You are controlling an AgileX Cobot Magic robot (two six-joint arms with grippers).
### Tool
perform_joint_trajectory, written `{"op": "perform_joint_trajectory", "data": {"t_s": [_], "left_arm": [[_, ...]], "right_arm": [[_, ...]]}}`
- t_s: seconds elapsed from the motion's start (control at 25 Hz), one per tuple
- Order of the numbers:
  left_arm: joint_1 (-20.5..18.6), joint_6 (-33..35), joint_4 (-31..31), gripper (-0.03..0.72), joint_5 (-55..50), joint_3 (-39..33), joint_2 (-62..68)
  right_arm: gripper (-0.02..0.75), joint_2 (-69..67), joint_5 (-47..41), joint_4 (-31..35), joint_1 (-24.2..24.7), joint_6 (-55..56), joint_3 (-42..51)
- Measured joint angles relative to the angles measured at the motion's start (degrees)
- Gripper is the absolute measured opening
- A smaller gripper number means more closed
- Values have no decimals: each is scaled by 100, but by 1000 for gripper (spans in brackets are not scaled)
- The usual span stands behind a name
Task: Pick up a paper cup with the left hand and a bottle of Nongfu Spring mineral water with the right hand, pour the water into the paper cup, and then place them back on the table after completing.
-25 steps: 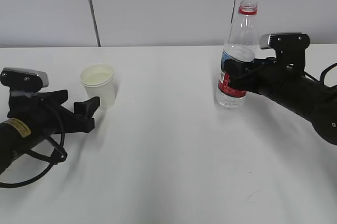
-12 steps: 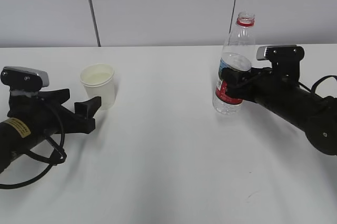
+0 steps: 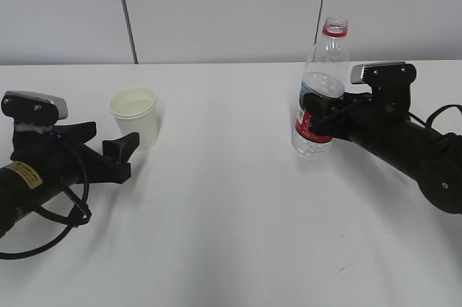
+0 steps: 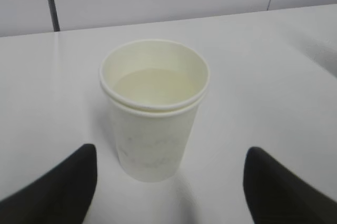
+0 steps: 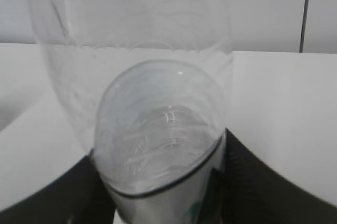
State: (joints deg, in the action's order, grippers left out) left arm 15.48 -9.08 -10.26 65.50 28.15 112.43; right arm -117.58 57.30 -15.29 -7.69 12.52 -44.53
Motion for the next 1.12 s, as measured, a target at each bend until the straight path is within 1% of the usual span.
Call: {"op": "perform_joint_trajectory", "data": {"t_s": [0.24,0.32,0.44,0.52,0.68,1.12], "left_arm": [[0,0,-5,522,0,0,0],[0,0,-5,522,0,0,0],[0,0,-5,522,0,0,0],[0,0,-12,522,0,0,0],[0,0,-12,522,0,0,0],[0,0,-88,522,0,0,0]], "right_arm": [[382,0,0,0,0,-86,0],[429,0,0,0,0,-111,0],[532,0,0,0,0,-125,0],[573,0,14,0,0,-127,0],[584,0,39,0,0,-138,28],[587,331,343,148,0,-181,689]]}}
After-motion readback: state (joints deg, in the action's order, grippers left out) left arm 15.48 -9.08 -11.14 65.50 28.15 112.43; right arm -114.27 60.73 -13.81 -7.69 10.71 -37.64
